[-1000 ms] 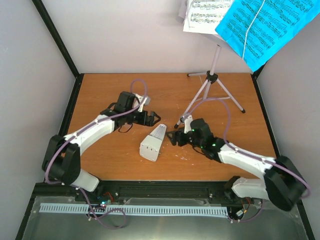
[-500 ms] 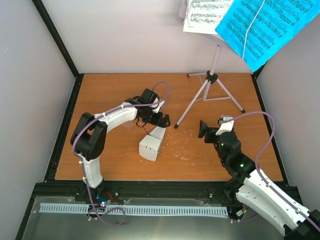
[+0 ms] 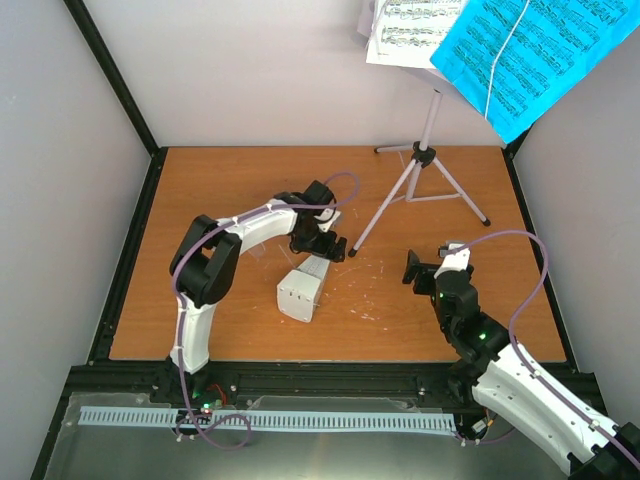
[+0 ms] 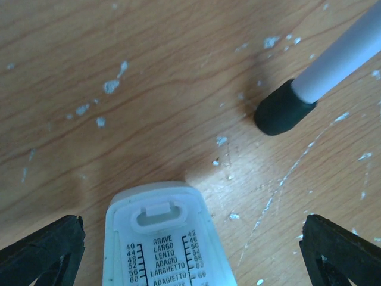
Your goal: Pack up the instrument practice props
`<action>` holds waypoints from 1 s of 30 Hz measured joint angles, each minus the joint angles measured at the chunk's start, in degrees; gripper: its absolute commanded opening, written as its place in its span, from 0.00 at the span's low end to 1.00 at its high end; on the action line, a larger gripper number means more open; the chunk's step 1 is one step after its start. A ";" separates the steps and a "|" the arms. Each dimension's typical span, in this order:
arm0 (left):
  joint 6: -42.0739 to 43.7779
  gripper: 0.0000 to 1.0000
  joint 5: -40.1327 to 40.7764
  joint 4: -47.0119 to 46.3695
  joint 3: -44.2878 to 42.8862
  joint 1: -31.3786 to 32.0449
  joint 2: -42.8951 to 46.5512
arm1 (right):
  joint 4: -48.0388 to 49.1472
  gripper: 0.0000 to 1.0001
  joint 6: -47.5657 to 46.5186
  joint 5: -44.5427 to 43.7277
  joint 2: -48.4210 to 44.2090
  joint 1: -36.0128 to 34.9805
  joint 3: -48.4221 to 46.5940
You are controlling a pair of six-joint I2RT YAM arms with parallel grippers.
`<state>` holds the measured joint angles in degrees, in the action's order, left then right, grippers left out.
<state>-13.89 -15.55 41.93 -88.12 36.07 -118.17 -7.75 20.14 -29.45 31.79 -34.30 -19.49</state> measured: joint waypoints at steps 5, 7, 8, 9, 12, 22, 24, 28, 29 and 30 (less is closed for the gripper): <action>1.03 0.99 3.26 3.48 -2.14 1.81 -1.38 | 0.04 1.00 0.00 -0.90 -0.55 0.00 1.27; 1.57 0.97 4.83 4.57 -3.91 3.30 -2.40 | 0.11 1.00 0.00 -1.44 -0.57 0.00 1.44; 1.75 0.95 5.81 4.85 -4.44 4.09 -2.84 | 0.13 1.00 0.00 -1.64 -0.59 0.00 1.53; 1.88 0.94 6.47 5.01 -4.52 4.66 -3.04 | 0.17 1.00 0.00 -1.75 -0.63 0.00 1.64; 2.29 0.89 7.91 6.19 -4.50 5.68 -3.21 | 0.17 1.00 0.02 -2.21 -0.76 0.00 1.68; 2.80 0.68 9.07 7.45 -4.20 5.73 -3.21 | 0.31 1.00 0.09 -3.41 -1.18 0.02 2.25; 2.99 0.63 9.16 7.45 -3.91 5.73 -3.19 | 0.28 1.00 0.17 -3.61 -1.18 0.02 2.56; 2.99 0.54 9.46 6.91 -2.64 5.73 -2.43 | 0.24 1.00 0.26 -4.00 -1.18 0.04 2.75; 2.95 0.51 9.66 6.47 -1.81 5.73 -1.79 | 0.20 1.00 0.28 -4.04 -1.18 0.04 2.75; 2.95 0.48 9.90 6.14 -1.07 5.73 -1.18 | 0.20 1.00 0.28 -4.04 -1.18 0.04 2.75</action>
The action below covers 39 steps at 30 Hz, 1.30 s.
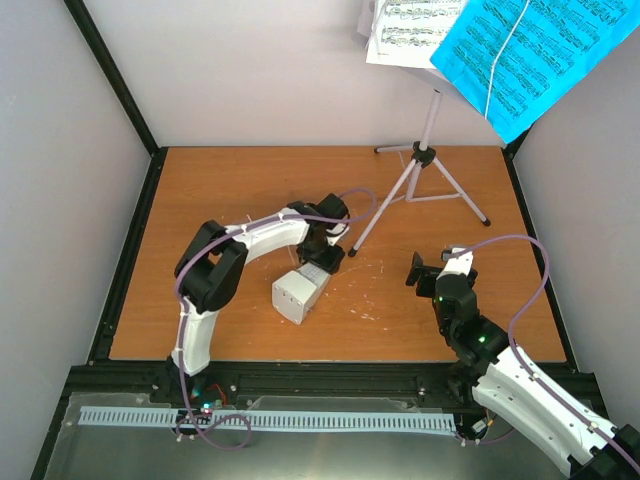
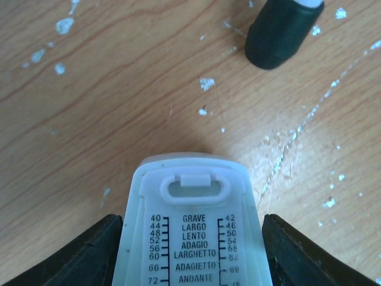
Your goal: Pack up the instrument practice props
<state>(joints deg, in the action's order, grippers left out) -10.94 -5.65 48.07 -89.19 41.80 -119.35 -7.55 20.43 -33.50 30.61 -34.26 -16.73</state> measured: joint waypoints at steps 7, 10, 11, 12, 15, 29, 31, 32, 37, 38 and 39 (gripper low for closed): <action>0.79 0.30 0.35 -8.22 10.88 0.00 11.78 | -0.24 1.00 1.25 2.23 -0.24 0.02 -0.39; 1.75 0.30 -0.52 -14.27 17.40 0.02 19.43 | -0.48 1.00 2.84 5.40 0.37 0.09 -1.44; 2.14 0.30 -0.87 -16.65 19.63 0.07 21.81 | -0.55 1.00 3.54 6.86 1.09 0.13 -2.14; 2.60 0.30 -1.38 -19.43 22.16 0.11 24.30 | -0.79 1.00 4.39 8.90 2.23 0.15 -3.26; 4.02 0.30 -2.75 -26.91 28.72 0.44 30.01 | -0.90 1.00 6.45 15.23 6.62 0.17 -7.08; 7.06 0.27 -7.67 -53.18 46.80 4.07 42.07 | -4.46 0.85 8.94 46.97 32.15 0.17 -25.14; 7.13 0.27 -7.69 -54.25 47.50 4.46 42.51 | -3.74 0.83 9.97 50.42 33.29 0.17 -25.14; 7.13 0.27 -7.72 -54.71 47.87 4.46 42.84 | -3.30 0.82 10.23 51.45 33.68 0.17 -25.14; 7.17 0.27 -7.91 -56.63 50.18 4.46 44.89 | -1.53 0.81 11.32 56.61 36.87 0.17 -25.55; 7.10 0.27 -7.91 -56.94 50.58 4.42 45.16 | -1.20 0.81 11.61 57.55 37.38 0.17 -25.77; 7.06 0.27 -7.91 -57.16 50.82 4.35 45.40 | -0.98 0.81 11.82 58.27 37.70 0.17 -25.97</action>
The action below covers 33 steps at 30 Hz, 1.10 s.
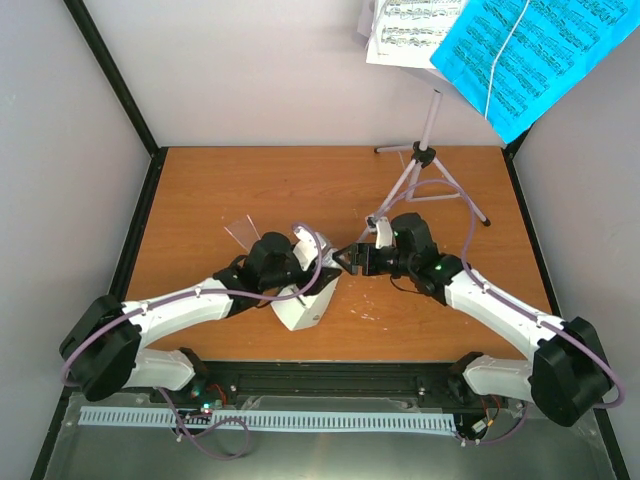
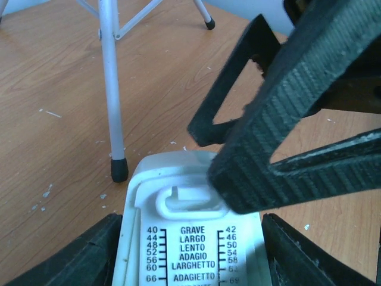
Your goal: Pack up the instrument practice props
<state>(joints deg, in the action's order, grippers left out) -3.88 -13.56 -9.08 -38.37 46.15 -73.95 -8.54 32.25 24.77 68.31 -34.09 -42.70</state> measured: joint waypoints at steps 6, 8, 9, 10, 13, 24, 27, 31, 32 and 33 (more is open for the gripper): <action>0.04 0.27 -1.55 -1.42 0.76 0.13 0.31 | 2.23 0.80 0.52 3.50 2.95 -0.33 -1.51; 0.04 0.27 -1.86 -1.64 0.92 0.13 0.37 | 2.36 0.79 0.50 3.96 4.02 -0.66 -2.03; 0.04 0.27 -1.99 -1.66 0.92 0.15 0.37 | 2.36 0.77 0.44 4.17 4.52 -0.92 -2.27; 0.04 0.27 -2.14 -1.68 0.92 0.15 0.37 | 2.34 0.75 0.37 4.35 5.01 -1.16 -2.51; 0.02 0.28 -2.47 -1.70 0.94 0.15 0.37 | 2.34 0.61 0.11 4.44 6.16 -2.19 -3.30; -1.66 0.98 -2.69 -1.86 1.11 0.15 1.95 | 1.99 0.34 -3.52 3.96 7.58 -3.17 -4.42; -2.64 1.00 -2.95 -1.36 1.25 0.20 5.79 | 0.24 0.33 -6.91 2.14 7.58 -3.19 -6.19; -4.44 1.00 -3.89 -1.42 1.18 0.20 12.26 | -2.75 0.33 -13.92 -2.34 7.58 -3.19 -8.94; -4.83 0.99 -4.09 -1.33 1.05 0.20 13.94 | -3.34 0.33 -15.45 -3.30 7.58 -3.19 -9.49; -5.29 1.00 -4.07 -1.05 0.90 0.09 15.34 | -3.93 0.33 -17.11 -4.24 7.58 -3.23 -10.01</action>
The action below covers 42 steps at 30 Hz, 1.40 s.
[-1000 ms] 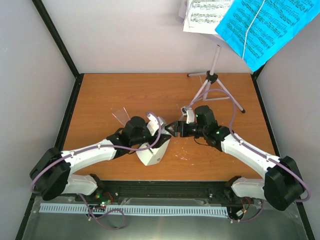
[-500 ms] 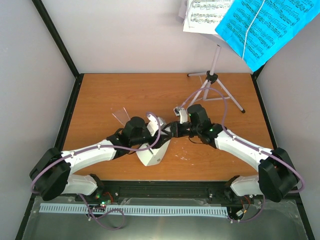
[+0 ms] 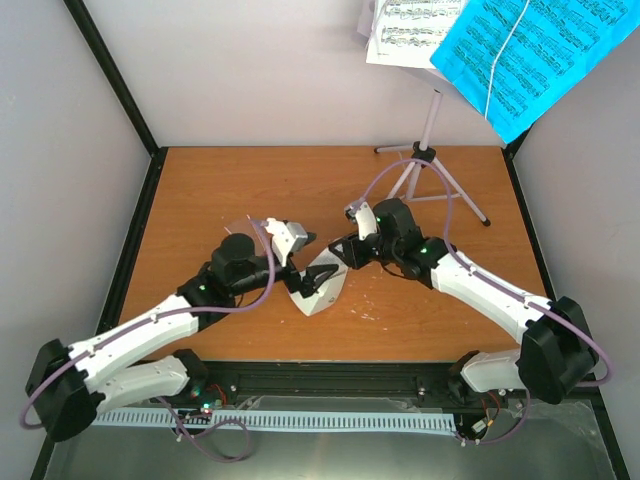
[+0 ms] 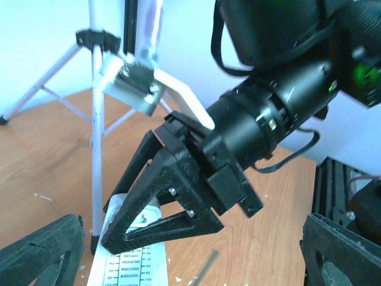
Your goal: Pack up the instrument practice props
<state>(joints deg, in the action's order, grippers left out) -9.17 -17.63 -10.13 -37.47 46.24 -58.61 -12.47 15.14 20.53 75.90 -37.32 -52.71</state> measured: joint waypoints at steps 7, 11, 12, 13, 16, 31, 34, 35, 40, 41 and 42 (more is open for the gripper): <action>-6.21 0.99 -2.01 4.48 -0.48 -12.57 7.69 | -5.38 0.33 -12.09 -6.10 1.55 -2.38 -4.90; -11.54 0.99 -7.26 3.54 2.40 -22.67 8.70 | -6.23 0.34 -17.59 -7.06 2.40 -5.51 -5.77; -12.66 0.99 -8.52 2.82 3.82 -23.78 8.76 | -6.25 0.34 -18.71 -7.02 2.43 -5.95 -5.77; -13.73 0.99 -9.79 1.77 5.46 -24.55 8.74 | -6.29 0.35 -19.61 -6.95 2.43 -6.29 -5.77; -17.38 1.00 -13.11 -0.44 10.49 -25.92 6.51 | -6.84 0.38 -22.51 -6.86 2.64 -7.23 -6.12; -23.52 1.00 -11.76 -0.48 14.21 -26.60 1.33 | -6.58 0.80 -26.27 -4.04 2.97 -9.29 -7.04; -23.52 0.99 -11.43 0.00 14.29 -26.60 0.90 | -5.60 0.92 -25.09 -3.72 0.17 -9.33 -6.73; -23.52 0.99 -11.21 0.37 14.27 -26.60 0.66 | -5.05 0.94 -24.20 -4.11 -1.18 -9.33 -6.45; -23.52 0.99 -9.64 3.96 14.29 -26.60 -0.72 | -1.25 0.93 -17.25 -10.03 -11.26 -8.41 -2.75; -23.52 0.99 -9.53 4.55 14.29 -26.62 -1.14 | -0.31 0.91 -14.91 -11.26 -12.98 -7.58 -1.36; -23.54 0.99 -9.51 4.98 14.29 -26.62 -1.68 | 0.11 0.89 -12.94 -12.24 -14.16 -6.69 -0.09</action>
<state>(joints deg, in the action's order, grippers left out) -32.71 -27.14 -5.15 -23.18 19.62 -60.29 -12.36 2.20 8.29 61.73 -44.01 -52.80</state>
